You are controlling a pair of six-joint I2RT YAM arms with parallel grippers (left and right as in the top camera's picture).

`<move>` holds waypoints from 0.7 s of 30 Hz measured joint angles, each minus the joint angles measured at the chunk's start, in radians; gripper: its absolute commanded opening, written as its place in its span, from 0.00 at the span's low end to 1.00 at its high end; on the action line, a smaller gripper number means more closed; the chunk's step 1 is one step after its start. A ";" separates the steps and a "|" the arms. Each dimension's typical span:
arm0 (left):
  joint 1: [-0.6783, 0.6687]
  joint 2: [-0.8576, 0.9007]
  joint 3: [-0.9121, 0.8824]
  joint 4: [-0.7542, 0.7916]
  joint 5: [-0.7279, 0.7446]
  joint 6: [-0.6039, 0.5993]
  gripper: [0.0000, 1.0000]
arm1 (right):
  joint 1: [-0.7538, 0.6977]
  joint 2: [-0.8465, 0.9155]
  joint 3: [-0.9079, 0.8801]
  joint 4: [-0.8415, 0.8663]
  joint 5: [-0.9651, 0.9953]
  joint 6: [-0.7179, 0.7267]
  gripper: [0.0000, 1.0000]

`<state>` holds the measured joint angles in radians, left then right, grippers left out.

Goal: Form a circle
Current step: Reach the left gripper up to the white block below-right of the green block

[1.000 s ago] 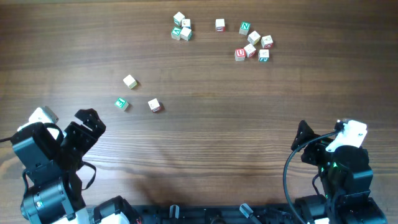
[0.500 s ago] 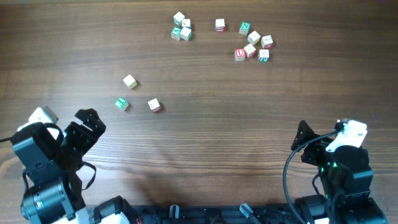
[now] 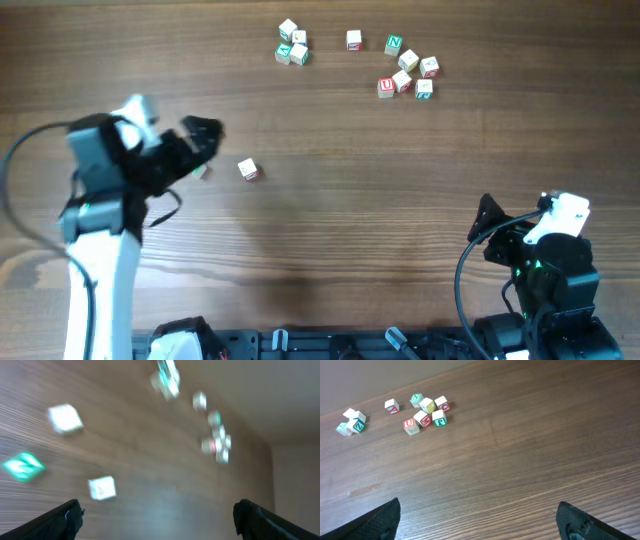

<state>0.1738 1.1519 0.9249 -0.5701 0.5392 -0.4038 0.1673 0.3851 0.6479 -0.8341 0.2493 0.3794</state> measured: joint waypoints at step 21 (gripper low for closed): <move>-0.397 0.348 0.053 -0.049 -0.528 -0.128 1.00 | 0.000 0.001 0.000 0.000 -0.003 0.000 1.00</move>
<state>-0.2230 1.4998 0.9775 -0.6189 0.0113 -0.5320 0.1677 0.3859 0.6479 -0.8337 0.2466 0.3794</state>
